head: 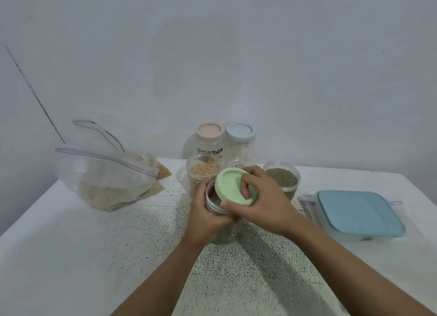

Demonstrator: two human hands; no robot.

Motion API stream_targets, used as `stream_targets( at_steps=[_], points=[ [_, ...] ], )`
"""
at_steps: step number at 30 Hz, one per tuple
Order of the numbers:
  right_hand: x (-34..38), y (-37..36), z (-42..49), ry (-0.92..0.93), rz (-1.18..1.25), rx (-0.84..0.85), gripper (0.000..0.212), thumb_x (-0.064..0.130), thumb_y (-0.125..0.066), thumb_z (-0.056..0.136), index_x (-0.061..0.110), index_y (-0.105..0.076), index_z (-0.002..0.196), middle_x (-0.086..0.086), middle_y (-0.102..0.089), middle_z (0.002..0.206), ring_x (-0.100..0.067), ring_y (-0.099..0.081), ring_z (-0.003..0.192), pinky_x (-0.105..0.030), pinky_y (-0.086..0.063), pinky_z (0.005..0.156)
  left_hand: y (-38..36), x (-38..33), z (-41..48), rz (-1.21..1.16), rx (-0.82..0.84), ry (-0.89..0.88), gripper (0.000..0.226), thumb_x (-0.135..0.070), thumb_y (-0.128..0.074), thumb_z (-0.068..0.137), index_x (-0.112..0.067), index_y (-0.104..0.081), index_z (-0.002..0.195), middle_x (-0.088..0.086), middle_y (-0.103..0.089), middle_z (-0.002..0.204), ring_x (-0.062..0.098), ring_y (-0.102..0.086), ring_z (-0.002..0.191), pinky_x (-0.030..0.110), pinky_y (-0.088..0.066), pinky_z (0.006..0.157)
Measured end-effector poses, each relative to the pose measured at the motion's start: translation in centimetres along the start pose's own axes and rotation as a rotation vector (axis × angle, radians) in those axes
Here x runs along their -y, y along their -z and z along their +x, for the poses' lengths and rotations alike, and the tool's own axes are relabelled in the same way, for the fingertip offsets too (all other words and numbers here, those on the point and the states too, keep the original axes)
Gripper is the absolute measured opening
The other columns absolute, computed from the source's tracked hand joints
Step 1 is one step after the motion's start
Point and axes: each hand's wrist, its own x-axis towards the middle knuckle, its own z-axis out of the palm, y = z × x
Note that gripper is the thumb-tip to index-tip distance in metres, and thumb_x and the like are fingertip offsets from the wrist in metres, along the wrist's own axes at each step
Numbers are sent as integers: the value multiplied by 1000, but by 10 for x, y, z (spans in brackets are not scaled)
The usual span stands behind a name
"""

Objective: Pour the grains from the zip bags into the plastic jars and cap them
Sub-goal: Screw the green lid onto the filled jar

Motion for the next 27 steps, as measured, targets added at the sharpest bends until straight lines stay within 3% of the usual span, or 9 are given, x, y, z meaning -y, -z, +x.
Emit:
stream_targets(
  at_steps=[3,5,7,11,13,17,19,23,27],
  points=[
    [5,-2,7,49,-132,147,53,53,-76,82,33,-42,116,10,-45,128,-13,-49,109,-29,-44,86,-2,4,2,-23,4,5,90,16,-87,62,-13,-50,138,2,-67,124,19,-64,121,28,-55,94],
    [7,-3,12,74,-173,266,74,58,-66,87,47,-21,145,7,-37,145,-14,-46,122,-33,-42,101,-3,6,2,-47,-12,0,90,16,-87,61,-15,-50,136,3,-67,122,15,-65,118,24,-55,91],
    [6,-5,19,106,-297,368,80,66,-53,90,57,-4,153,6,-26,156,-19,-38,136,-43,-34,115,-4,7,2,-76,-22,-1,89,7,-88,60,-11,-48,138,11,-66,123,23,-67,118,27,-56,90],
    [4,-6,23,158,-469,389,73,72,-34,88,51,-13,155,4,-23,157,-23,-25,141,-48,-25,119,-5,13,0,-110,-23,2,88,24,-79,65,-5,-45,141,15,-66,124,28,-67,117,31,-57,91],
    [4,-7,22,212,-501,359,74,76,-30,86,48,-17,154,2,-28,152,-21,-24,136,-48,-27,116,-5,16,0,-121,-26,-14,88,16,-81,65,-5,-44,142,14,-65,127,30,-65,121,36,-56,96],
    [8,-7,29,262,-498,343,73,72,-47,86,39,-26,147,2,-32,139,-19,-30,125,-44,-33,110,-5,18,1,-112,-36,-12,90,12,-85,63,-7,-45,142,10,-65,129,30,-63,124,39,-55,101],
    [11,-6,37,285,-501,327,72,70,-57,84,35,-31,141,3,-35,130,-18,-35,117,-42,-39,105,-5,17,0,-105,-56,-4,96,-3,-91,60,-12,-45,144,6,-65,130,25,-62,125,34,-55,99],
    [21,-6,49,303,-597,323,66,76,-58,80,32,-38,125,7,-35,110,-18,-40,101,-36,-42,85,-5,15,0,-104,-60,2,95,-15,-93,57,-12,-48,141,9,-67,127,28,-65,121,40,-57,97],
    [25,-11,47,356,-654,267,56,72,-57,82,32,-38,117,8,-32,103,-18,-41,95,-36,-39,76,-4,14,0,-81,-65,0,90,-18,-93,58,-11,-51,138,8,-69,122,27,-67,117,45,-58,96]
  ],
)
